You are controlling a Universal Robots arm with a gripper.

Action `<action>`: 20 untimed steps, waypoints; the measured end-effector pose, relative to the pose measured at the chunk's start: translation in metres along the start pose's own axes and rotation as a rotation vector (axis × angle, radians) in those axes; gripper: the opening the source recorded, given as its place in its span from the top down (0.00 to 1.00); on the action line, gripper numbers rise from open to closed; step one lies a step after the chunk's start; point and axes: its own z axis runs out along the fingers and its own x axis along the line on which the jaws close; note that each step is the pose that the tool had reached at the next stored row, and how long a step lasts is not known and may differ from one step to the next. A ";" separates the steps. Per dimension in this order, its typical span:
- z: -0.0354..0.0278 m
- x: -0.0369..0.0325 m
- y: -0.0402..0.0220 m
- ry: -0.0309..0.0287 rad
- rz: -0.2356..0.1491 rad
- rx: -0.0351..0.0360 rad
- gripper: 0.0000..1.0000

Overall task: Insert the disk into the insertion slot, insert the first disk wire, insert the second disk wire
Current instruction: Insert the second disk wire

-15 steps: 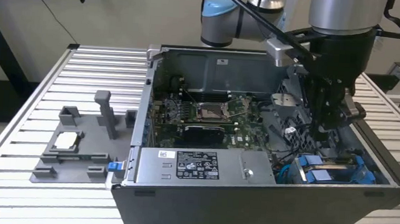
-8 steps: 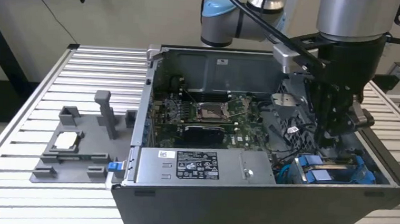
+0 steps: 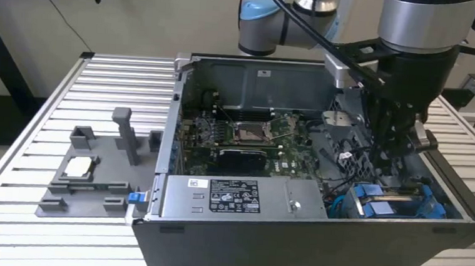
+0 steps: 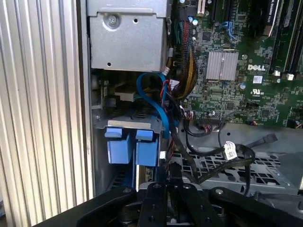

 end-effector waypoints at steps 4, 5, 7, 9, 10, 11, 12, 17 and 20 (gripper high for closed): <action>0.0009 0.0036 -0.0026 -0.0044 -0.003 -0.0418 0.84; 0.0012 0.0046 -0.0035 -0.0057 -0.003 -0.0525 0.84; 0.0019 0.0064 -0.0058 -0.0084 -0.004 -0.0712 0.84; 0.0028 0.0083 -0.0093 -0.0107 -0.005 -0.0827 0.84; 0.0034 0.0092 -0.0114 -0.0115 -0.005 -0.0858 0.84; 0.0041 0.0103 -0.0137 -0.0123 -0.005 -0.0876 0.84; 0.0048 0.0114 -0.0157 -0.0133 -0.005 -0.0886 0.84; 0.0086 0.0156 -0.0206 -0.0239 -0.003 -0.0892 0.84; 0.0105 0.0177 -0.0220 -0.0281 0.000 -0.0893 0.84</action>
